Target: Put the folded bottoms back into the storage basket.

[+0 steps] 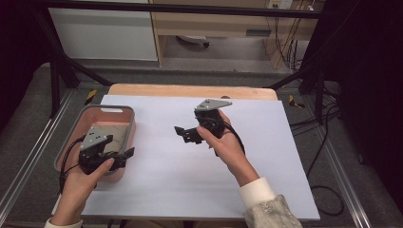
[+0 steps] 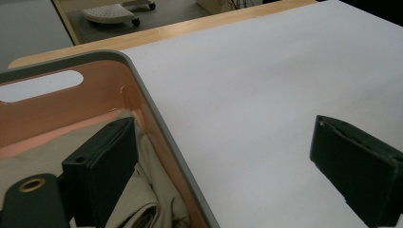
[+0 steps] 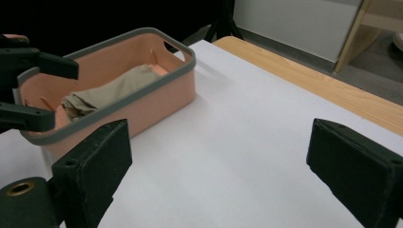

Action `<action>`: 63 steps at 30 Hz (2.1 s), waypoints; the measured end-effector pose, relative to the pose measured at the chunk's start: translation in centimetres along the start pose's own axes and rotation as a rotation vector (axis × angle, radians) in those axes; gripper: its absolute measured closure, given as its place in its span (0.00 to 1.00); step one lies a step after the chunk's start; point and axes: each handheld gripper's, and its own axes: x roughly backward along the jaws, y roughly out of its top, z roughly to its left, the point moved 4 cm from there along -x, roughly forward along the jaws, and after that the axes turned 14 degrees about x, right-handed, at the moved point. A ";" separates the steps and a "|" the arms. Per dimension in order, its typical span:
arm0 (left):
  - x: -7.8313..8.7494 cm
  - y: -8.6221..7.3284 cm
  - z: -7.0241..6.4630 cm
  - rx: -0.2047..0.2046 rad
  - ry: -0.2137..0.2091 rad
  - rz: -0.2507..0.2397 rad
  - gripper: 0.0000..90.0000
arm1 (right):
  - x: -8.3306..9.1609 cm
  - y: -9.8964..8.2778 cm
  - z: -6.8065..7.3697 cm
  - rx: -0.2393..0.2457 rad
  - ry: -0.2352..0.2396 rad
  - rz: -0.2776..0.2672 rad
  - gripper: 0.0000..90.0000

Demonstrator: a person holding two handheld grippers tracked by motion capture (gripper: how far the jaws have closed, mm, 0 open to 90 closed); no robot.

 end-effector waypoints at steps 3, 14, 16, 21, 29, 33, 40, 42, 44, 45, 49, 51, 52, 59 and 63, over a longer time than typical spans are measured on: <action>-0.1 -0.2 0.0 -0.007 0.006 0.007 0.10 | 0.9 -1.0 -0.8 -0.007 -0.016 0.003 0.09; -0.3 -0.6 -0.2 -0.014 0.000 0.026 0.10 | 5.1 -3.5 -3.7 -0.074 -0.090 -0.025 0.09; -0.2 -0.6 -0.2 -0.011 0.001 0.024 0.10 | 5.6 -3.8 -4.2 -0.079 -0.108 -0.020 0.09; -0.1 -0.6 -0.1 -0.004 -0.007 0.024 0.10 | 7.0 -4.5 -5.3 -0.079 -0.151 -0.006 0.09; -0.2 -0.7 -0.2 -0.016 -0.008 0.033 0.10 | 8.4 -5.9 -6.7 -0.050 -0.205 0.040 0.10; -0.2 -0.9 -0.3 -0.018 -0.013 0.036 0.09 | 9.2 -6.8 -7.0 -0.044 -0.220 0.049 0.09; -0.1 -1.1 -0.2 -0.023 -0.017 0.041 0.09 | 10.6 -8.4 -7.2 -0.029 -0.244 0.074 0.09; -0.1 -1.2 -0.3 -0.024 -0.023 0.046 0.09 | 11.0 -8.8 -7.2 -0.035 -0.244 0.071 0.08; -0.1 -1.3 -0.3 -0.024 -0.024 0.047 0.09 | 11.5 -9.3 -7.2 -0.048 -0.248 0.059 0.08; -0.1 -1.3 -0.3 -0.022 -0.023 0.047 0.09 | 11.8 -9.5 -7.2 -0.054 -0.252 0.058 0.08; 0.0 -1.3 -0.2 -0.018 -0.018 0.043 0.09 | 12.5 -10.9 -7.2 -0.075 -0.266 0.050 0.09; 0.0 -1.3 -0.2 -0.013 -0.020 0.044 0.09 | 12.9 -11.6 -7.3 -0.087 -0.278 0.043 0.09; 0.0 -1.4 -0.1 -0.018 -0.017 0.045 0.09 | 13.0 -11.9 -7.3 -0.092 -0.280 0.039 0.09; -0.2 -1.8 -0.3 -0.016 -0.032 0.044 0.09 | 14.2 -14.9 -6.9 -0.149 -0.305 0.010 0.09; -0.2 -1.9 -0.3 -0.020 -0.035 0.043 0.09 | 14.6 -16.6 -6.4 -0.185 -0.312 0.001 0.09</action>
